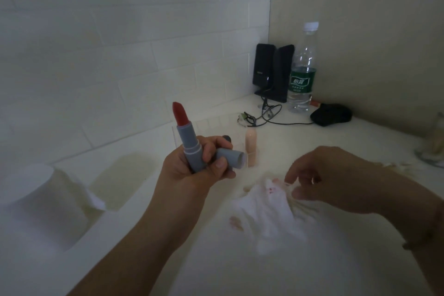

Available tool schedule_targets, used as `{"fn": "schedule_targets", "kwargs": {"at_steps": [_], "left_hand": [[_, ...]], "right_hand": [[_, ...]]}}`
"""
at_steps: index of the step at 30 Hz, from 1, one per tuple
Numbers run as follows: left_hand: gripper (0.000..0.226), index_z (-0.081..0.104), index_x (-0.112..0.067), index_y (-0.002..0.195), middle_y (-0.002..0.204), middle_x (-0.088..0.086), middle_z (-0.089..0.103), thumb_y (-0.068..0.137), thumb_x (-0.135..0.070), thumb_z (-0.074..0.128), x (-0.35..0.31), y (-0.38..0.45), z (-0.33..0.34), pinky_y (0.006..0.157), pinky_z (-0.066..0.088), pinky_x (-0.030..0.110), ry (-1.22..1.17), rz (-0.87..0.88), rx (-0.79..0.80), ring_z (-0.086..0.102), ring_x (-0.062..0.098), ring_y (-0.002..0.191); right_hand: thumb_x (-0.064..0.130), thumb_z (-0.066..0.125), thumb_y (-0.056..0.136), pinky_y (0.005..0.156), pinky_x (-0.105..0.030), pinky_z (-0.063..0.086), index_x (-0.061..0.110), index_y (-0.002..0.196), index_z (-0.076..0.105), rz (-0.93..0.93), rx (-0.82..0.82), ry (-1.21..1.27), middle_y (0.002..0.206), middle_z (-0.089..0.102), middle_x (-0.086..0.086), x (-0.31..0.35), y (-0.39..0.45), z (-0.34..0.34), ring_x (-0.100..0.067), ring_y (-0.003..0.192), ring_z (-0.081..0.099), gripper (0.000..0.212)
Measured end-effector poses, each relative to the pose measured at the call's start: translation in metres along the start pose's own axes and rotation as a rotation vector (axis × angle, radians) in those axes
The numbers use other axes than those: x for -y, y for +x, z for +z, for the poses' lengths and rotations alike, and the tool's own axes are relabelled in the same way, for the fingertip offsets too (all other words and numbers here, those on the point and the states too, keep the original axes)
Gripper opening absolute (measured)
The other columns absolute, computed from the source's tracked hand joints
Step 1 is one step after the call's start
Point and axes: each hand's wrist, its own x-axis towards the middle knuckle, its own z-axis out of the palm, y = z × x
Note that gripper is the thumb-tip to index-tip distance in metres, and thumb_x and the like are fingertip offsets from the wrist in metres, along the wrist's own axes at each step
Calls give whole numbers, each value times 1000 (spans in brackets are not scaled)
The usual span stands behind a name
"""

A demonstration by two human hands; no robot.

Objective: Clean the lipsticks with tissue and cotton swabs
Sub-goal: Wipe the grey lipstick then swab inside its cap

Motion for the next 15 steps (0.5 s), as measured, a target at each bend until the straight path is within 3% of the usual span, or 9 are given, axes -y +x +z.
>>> {"fn": "schedule_targets", "kwargs": {"at_steps": [3, 6, 10, 15], "left_hand": [[27, 55, -24, 59, 94, 4, 66, 73, -1, 60, 1, 0, 1, 72, 54, 28, -14, -7, -2, 63, 24, 89], [26, 54, -22, 60, 95, 5, 67, 72, -1, 60, 2, 0, 1, 74, 54, 28, -23, -16, -14, 64, 25, 94], [25, 53, -22, 60, 94, 6, 66, 70, -1, 62, 6, -1, 2, 77, 55, 30, -22, -28, -16, 64, 25, 97], [20, 52, -20, 64, 94, 6, 63, 62, -14, 70, 9, -3, 3, 80, 55, 31, -33, -11, 45, 63, 22, 93]], "right_hand": [[36, 78, 74, 55, -13, 38, 32, 70, 61, -9, -53, 81, 66, 61, 18, -4, 0, -7, 5, 59, 53, 18], [35, 78, 75, 58, -16, 36, 30, 70, 62, 52, -154, 102, 72, 64, 13, -10, -1, -13, 1, 64, 55, 17], [37, 80, 72, 55, -12, 37, 30, 69, 63, 28, -29, 71, 70, 63, 13, -10, 0, -9, 5, 63, 55, 19], [42, 77, 72, 69, -24, 46, 30, 72, 59, 7, 50, -19, 83, 62, 10, -7, 4, 1, -3, 74, 55, 22]]}}
